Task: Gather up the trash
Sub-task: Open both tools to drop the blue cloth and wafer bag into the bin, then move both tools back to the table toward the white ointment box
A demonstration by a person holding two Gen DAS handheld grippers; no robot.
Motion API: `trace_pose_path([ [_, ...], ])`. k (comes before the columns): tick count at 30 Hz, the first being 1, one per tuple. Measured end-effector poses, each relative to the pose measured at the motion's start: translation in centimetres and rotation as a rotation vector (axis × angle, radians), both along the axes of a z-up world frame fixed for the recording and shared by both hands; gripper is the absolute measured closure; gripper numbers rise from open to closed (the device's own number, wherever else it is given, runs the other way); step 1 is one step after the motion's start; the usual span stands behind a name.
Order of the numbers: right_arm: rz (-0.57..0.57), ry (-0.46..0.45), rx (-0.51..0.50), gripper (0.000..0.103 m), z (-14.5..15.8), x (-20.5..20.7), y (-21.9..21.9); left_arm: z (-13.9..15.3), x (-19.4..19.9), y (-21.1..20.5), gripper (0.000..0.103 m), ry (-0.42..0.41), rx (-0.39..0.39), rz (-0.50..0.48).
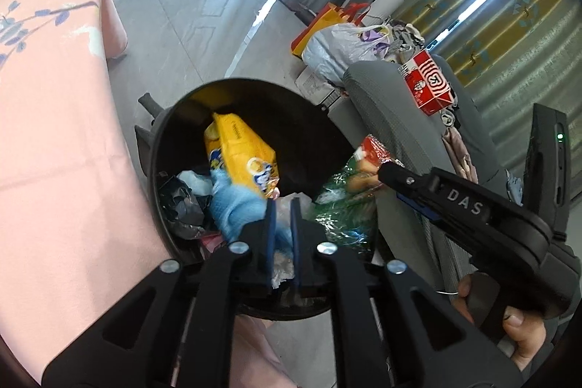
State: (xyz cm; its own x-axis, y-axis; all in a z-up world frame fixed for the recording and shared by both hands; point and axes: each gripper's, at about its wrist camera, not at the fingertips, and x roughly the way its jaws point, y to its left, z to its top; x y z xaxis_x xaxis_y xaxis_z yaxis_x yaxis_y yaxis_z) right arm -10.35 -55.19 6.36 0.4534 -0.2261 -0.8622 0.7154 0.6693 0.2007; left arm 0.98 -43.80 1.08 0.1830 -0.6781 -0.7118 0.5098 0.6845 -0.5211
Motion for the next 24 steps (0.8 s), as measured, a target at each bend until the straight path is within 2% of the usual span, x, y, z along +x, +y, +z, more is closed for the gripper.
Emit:
trace_pose_path([
  [2, 0.001, -0.011, -0.008, 0.05, 0.4, 0.0, 0.1, 0.7, -0.1, 0.5, 0.077, -0.018, -0.01, 0.007],
  [4, 0.003, -0.019, -0.021, 0.047, 0.9, 0.0, 0.4, 1.7, -0.2, 1.5, 0.067, -0.042, -0.022, 0.021],
  [6, 0.009, -0.031, -0.037, 0.043, 1.5, 0.0, 0.8, 2.7, -0.2, 2.6, 0.05, -0.064, -0.036, 0.04],
  [7, 0.013, -0.035, -0.042, 0.04, 1.7, 0.1, 0.9, 3.5, -0.2, 3.4, 0.045, -0.081, -0.042, 0.053],
  [9, 0.027, -0.048, -0.064, 0.034, 2.5, 0.2, 1.7, 4.7, -0.2, 5.0, 0.025, -0.111, -0.054, 0.076],
  [12, 0.048, -0.062, -0.097, 0.026, 3.5, 0.7, 2.9, 6.6, -0.2, 7.5, 0.009, -0.167, -0.06, 0.114],
  [15, 0.071, -0.09, -0.131, 0.017, 4.6, 1.1, 4.5, 8.6, -0.4, 11.2, 0.003, -0.225, -0.064, 0.18],
  [19, 0.103, -0.121, -0.167, 0.009, 5.8, 1.7, 6.5, 10.5, 0.1, 16.0, 0.003, -0.275, -0.033, 0.268],
  [24, 0.167, -0.139, -0.188, 0.007, 6.5, 3.2, 9.1, 11.6, 0.1, 23.2, 0.003, -0.333, 0.038, 0.427],
])
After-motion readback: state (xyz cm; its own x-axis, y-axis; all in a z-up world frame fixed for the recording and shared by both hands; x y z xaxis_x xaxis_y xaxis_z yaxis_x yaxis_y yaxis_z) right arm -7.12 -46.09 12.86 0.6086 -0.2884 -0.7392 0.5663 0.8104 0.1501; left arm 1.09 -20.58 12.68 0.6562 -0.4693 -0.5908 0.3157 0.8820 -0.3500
